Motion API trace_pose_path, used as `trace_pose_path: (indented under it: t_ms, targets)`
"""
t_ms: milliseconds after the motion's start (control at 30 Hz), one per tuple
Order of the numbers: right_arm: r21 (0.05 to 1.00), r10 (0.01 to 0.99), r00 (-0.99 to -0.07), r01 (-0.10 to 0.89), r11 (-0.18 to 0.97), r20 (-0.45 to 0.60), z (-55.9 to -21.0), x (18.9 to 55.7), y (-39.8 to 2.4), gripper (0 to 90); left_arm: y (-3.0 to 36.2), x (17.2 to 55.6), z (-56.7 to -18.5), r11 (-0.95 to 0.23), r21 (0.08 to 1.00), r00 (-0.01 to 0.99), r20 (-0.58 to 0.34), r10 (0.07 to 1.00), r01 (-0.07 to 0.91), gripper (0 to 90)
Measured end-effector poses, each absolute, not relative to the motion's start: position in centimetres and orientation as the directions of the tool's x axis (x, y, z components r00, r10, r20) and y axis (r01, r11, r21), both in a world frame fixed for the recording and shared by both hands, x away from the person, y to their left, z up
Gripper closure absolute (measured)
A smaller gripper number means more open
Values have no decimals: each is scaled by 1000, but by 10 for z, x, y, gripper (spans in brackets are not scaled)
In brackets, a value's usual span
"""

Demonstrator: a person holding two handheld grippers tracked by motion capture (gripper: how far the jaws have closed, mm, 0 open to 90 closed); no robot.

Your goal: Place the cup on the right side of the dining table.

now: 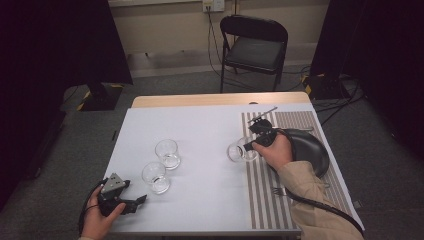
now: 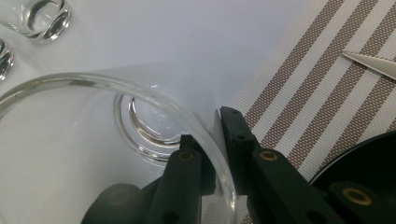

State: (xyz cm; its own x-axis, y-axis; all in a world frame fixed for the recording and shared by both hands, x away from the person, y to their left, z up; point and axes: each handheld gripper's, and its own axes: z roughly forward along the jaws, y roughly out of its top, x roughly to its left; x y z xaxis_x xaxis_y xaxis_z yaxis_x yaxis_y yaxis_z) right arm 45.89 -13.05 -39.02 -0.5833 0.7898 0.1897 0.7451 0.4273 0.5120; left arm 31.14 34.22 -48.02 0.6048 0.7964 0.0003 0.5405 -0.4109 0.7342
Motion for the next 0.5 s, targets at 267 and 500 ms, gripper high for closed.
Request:
trace_pose_path:
  t_ms: [267,500]
  targets:
    - [510,803,-566,754,414,185,-390,462,-137,848,342,311,-480,-410,734,605,0,796,541,122]
    - [522,815,-551,756,396,179,-389,467,-147,849,342,311,-480,-407,735,604,-4,797,543,122]
